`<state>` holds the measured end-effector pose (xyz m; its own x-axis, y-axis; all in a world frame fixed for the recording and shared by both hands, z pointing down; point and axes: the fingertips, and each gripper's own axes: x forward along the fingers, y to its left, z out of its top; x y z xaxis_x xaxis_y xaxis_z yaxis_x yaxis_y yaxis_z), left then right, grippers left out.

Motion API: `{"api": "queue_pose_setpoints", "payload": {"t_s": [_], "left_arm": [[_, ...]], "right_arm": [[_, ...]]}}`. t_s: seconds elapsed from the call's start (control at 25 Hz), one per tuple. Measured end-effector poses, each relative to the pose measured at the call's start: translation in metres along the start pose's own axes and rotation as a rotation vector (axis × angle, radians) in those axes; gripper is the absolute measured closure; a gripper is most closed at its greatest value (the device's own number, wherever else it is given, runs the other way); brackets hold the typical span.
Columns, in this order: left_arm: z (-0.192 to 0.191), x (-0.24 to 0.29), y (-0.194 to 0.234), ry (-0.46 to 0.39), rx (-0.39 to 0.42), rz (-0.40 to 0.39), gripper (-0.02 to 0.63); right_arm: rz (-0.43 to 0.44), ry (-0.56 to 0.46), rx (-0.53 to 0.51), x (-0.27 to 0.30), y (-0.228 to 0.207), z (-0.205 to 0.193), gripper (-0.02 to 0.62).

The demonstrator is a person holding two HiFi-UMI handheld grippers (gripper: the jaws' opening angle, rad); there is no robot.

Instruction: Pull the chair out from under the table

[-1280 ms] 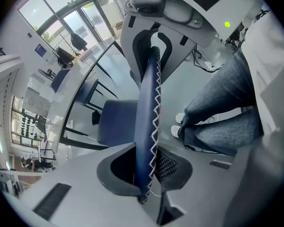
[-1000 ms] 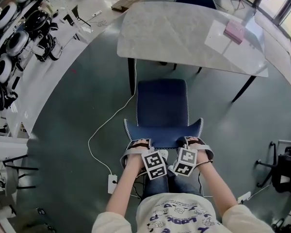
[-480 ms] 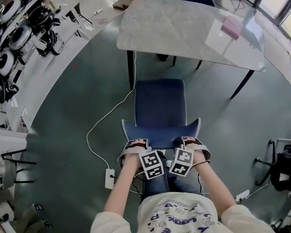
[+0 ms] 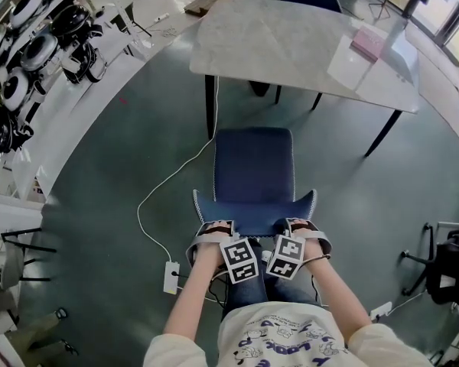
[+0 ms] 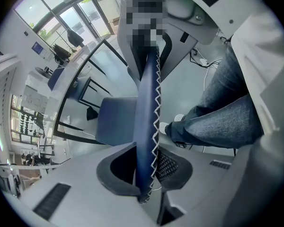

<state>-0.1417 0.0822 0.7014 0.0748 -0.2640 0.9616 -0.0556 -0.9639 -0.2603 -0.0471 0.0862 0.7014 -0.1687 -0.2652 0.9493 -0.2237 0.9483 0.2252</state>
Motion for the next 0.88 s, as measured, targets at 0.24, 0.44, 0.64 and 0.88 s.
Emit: {"api": "queue_pose_setpoints", "payload": {"t_s": [0.24,0.44,0.64,0.88], "left_arm": [[-0.007,-0.001,-0.006,0.001,-0.007,-0.003,0.526],[-0.005,-0.003,-0.007,-0.006,-0.005,-0.009,0.512],[-0.005,-0.002,-0.009,-0.041,-0.048,-0.012,0.486],[-0.007,-0.014,-0.008,-0.105,-0.143,-0.016,0.449]], "right_arm": [[0.006,0.000,0.005,0.000,0.008,0.005,0.513],[0.024,-0.003,0.010,-0.001,0.010,0.002,0.499],[0.016,-0.042,0.036,-0.002,0.011,0.003,0.462],[0.007,-0.095,0.149,-0.013,0.003,0.006,0.303]]}}
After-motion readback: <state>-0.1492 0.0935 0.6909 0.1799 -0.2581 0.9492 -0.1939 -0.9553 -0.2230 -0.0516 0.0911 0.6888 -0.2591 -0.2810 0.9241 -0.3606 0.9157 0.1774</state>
